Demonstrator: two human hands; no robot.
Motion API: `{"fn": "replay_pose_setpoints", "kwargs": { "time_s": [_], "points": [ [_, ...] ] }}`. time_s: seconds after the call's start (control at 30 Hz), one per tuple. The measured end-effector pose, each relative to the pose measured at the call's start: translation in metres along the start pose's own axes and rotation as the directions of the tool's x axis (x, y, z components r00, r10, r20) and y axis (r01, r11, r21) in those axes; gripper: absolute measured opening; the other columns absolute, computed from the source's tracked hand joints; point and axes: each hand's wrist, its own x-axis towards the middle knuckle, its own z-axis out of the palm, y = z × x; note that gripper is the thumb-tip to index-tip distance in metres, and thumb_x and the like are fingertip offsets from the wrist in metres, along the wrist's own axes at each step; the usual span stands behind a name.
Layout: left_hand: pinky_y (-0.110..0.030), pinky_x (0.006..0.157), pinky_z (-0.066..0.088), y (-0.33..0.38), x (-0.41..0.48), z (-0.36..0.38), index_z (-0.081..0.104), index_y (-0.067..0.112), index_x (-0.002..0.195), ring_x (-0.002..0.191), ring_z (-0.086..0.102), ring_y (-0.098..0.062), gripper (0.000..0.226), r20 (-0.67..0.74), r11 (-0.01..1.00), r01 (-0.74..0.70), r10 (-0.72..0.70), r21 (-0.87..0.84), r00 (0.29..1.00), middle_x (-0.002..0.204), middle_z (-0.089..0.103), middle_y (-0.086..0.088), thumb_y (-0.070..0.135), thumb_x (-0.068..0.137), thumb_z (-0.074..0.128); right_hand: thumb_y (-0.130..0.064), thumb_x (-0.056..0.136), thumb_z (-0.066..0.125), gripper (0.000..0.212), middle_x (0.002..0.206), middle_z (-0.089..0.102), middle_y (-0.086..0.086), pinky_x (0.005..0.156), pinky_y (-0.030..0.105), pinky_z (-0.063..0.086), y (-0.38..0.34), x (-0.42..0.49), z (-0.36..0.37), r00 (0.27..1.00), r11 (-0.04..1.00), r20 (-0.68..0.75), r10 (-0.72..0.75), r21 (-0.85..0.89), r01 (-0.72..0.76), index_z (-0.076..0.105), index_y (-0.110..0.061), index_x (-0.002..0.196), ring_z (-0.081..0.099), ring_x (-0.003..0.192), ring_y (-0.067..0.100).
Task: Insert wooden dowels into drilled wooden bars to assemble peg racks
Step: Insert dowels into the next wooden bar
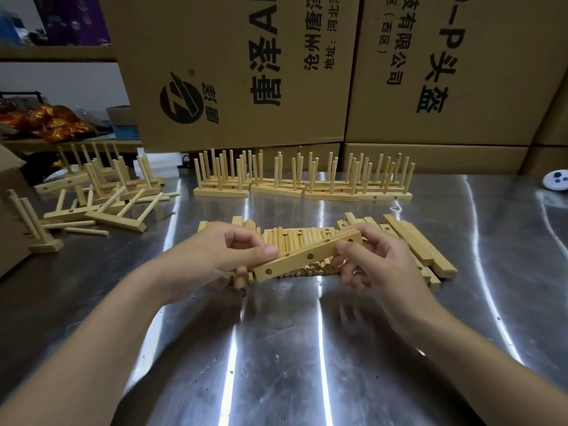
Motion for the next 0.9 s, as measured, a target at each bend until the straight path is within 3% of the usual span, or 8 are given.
{"fn": "replay_pose_setpoints", "kwargs": {
  "time_s": [0.2, 0.3, 0.37, 0.43, 0.53, 0.7, 0.8, 0.9],
  "points": [
    [-0.024, 0.059, 0.052, 0.0, 0.0, 0.001, 0.081, 0.038, 0.109, 0.082, 0.072, -0.013, 0.04, 0.017, 0.995, -0.016, 0.014, 0.099, 1.0, 0.108, 0.078, 0.007, 0.05, 0.073, 0.094, -0.021, 0.086, 0.075, 0.01, 0.084, 0.075, 0.019, 0.048, 0.022, 0.049, -0.006, 0.007, -0.013, 0.999, 0.999, 0.014, 0.051, -0.017, -0.051, 0.074, -0.014, 0.093, 0.072, 0.065, 0.024],
    [-0.019, 0.062, 0.051, -0.001, 0.005, 0.008, 0.08, 0.042, 0.107, 0.076, 0.068, -0.009, 0.035, -0.033, 0.966, -0.08, 0.091, 0.247, 0.995, 0.103, 0.077, 0.013, 0.045, 0.075, 0.095, -0.024, 0.084, 0.075, 0.027, 0.088, 0.076, 0.024, 0.048, 0.023, 0.052, -0.005, 0.008, -0.014, 0.986, 0.984, 0.036, 0.163, 0.065, -0.165, 0.066, -0.003, 0.098, 0.077, 0.071, 0.03],
    [-0.021, 0.063, 0.053, -0.002, 0.008, 0.01, 0.082, 0.04, 0.102, 0.076, 0.068, -0.012, 0.023, -0.088, 0.956, -0.121, 0.15, 0.269, 0.985, 0.096, 0.077, 0.011, 0.041, 0.081, 0.091, -0.03, 0.085, 0.075, 0.023, 0.088, 0.076, 0.023, 0.048, 0.024, 0.051, -0.007, 0.007, -0.013, 0.974, 0.975, 0.093, 0.207, 0.065, -0.213, 0.071, -0.01, 0.095, 0.076, 0.07, 0.028],
    [-0.021, 0.064, 0.052, -0.003, 0.007, 0.009, 0.084, 0.041, 0.099, 0.076, 0.068, -0.01, 0.015, -0.08, 0.958, -0.134, 0.159, 0.253, 0.984, 0.089, 0.077, 0.011, 0.045, 0.085, 0.087, -0.039, 0.088, 0.073, 0.016, 0.082, 0.075, 0.018, 0.05, 0.026, 0.046, -0.008, 0.006, -0.015, 0.968, 0.978, 0.141, 0.207, -0.041, -0.203, 0.074, -0.026, 0.079, 0.068, 0.063, 0.024],
    [-0.025, 0.067, 0.054, -0.004, 0.007, 0.007, 0.083, 0.049, 0.098, 0.083, 0.07, -0.012, 0.014, -0.077, 0.944, -0.106, 0.136, 0.311, 0.988, 0.089, 0.077, 0.012, 0.048, 0.085, 0.086, -0.043, 0.096, 0.07, 0.031, 0.073, 0.071, 0.013, 0.056, 0.029, 0.044, -0.009, 0.007, -0.02, 0.967, 0.956, 0.17, 0.189, -0.255, -0.142, 0.067, -0.027, 0.07, 0.059, 0.058, 0.021],
    [-0.021, 0.073, 0.054, -0.008, 0.008, 0.007, 0.082, 0.051, 0.101, 0.087, 0.067, -0.003, 0.019, -0.066, 0.908, -0.064, 0.1, 0.413, 0.993, 0.097, 0.076, 0.023, 0.049, 0.083, 0.087, -0.059, 0.1, 0.061, 0.033, 0.073, 0.07, -0.009, 0.062, 0.03, 0.048, -0.006, 0.004, -0.026, 0.976, 0.673, 0.202, 0.084, -0.734, 0.094, 0.071, -0.036, 0.077, 0.061, 0.065, 0.006],
    [-0.016, 0.073, 0.047, -0.01, 0.009, 0.007, 0.083, 0.044, 0.104, 0.088, 0.062, 0.004, 0.025, -0.063, 0.905, -0.049, 0.083, 0.423, 0.995, 0.102, 0.062, 0.029, 0.051, 0.08, 0.088, -0.079, 0.086, 0.057, 0.041, 0.088, 0.068, -0.021, 0.07, 0.031, 0.05, -0.003, 0.0, -0.025, 0.961, 0.524, 0.263, 0.085, -0.832, 0.182, 0.071, -0.043, 0.099, 0.06, 0.084, 0.001],
    [-0.019, 0.073, 0.042, -0.01, 0.011, 0.008, 0.083, 0.044, 0.109, 0.088, 0.056, 0.008, 0.029, -0.053, 0.867, -0.042, 0.079, 0.496, 0.995, 0.102, 0.055, 0.028, 0.051, 0.081, 0.088, -0.074, 0.086, 0.064, 0.037, 0.101, 0.062, -0.027, 0.074, 0.023, 0.046, 0.0, 0.002, -0.025, 0.944, 0.472, 0.324, 0.065, -0.843, 0.257, 0.07, -0.046, 0.11, 0.056, 0.096, -0.003]
  ]
}}
